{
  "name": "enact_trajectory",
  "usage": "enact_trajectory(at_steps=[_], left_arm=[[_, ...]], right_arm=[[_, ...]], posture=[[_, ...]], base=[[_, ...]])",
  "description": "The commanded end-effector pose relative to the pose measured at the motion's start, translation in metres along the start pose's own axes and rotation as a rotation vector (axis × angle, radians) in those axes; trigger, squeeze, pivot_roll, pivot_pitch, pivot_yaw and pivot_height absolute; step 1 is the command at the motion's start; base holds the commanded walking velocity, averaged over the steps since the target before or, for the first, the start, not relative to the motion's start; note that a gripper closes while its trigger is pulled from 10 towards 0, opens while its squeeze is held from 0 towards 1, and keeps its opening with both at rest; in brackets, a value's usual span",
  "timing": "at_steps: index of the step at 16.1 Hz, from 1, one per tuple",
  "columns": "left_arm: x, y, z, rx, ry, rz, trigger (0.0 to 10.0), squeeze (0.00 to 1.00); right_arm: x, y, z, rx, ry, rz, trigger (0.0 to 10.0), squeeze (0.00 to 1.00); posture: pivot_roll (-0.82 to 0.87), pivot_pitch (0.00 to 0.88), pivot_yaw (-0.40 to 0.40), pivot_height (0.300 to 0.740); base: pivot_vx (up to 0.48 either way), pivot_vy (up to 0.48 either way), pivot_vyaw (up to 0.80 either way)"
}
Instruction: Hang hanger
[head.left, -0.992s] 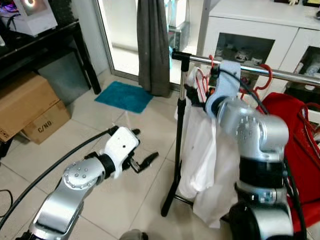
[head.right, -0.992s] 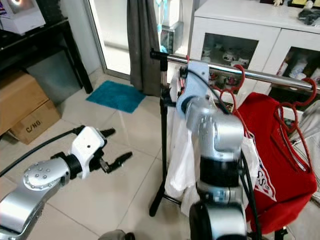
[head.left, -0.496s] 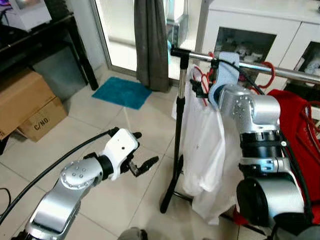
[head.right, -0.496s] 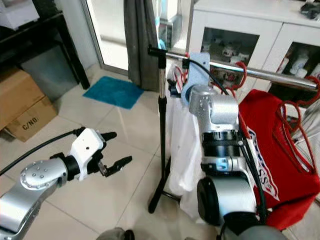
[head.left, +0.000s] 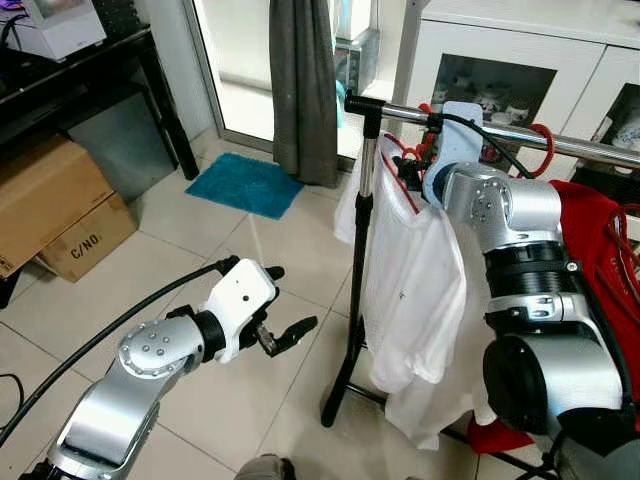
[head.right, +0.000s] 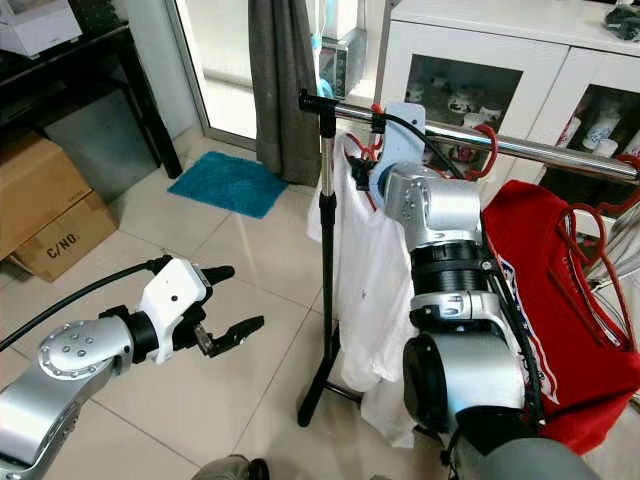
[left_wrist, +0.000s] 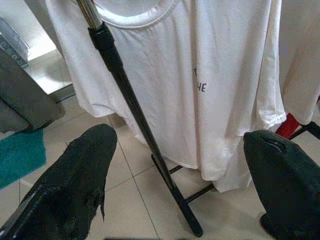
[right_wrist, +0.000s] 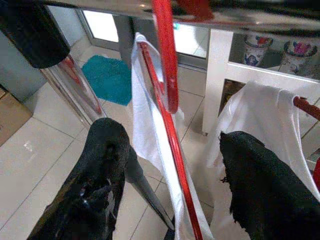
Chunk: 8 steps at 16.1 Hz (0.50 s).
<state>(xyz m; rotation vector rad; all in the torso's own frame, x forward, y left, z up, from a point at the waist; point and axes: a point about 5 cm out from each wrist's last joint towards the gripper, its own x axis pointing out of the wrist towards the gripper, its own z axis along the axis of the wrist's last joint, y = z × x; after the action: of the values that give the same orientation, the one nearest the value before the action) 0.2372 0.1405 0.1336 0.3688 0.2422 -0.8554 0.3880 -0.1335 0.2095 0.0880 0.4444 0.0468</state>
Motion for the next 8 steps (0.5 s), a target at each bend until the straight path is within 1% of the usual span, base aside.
enact_trajectory(at_steps=[1, 8], left_arm=[[0.0009, 0.0006, -0.0003, 0.003, 0.006, -0.012, 10.0, 0.59], [0.0029, -0.0030, -0.0003, 0.002, 0.007, -0.018, 10.0, 0.59]], right_arm=[[-0.0001, 0.0017, 0.0046, 0.006, -0.009, 0.011, 0.0, 0.00], [0.0085, 0.0005, -0.0012, -0.024, 0.028, 0.002, 0.0, 0.00]], posture=[[0.06, 0.018, 0.059, 0.740], [0.06, 0.017, 0.053, 0.740]], base=[[0.000, 0.000, 0.00], [0.000, 0.000, 0.00]])
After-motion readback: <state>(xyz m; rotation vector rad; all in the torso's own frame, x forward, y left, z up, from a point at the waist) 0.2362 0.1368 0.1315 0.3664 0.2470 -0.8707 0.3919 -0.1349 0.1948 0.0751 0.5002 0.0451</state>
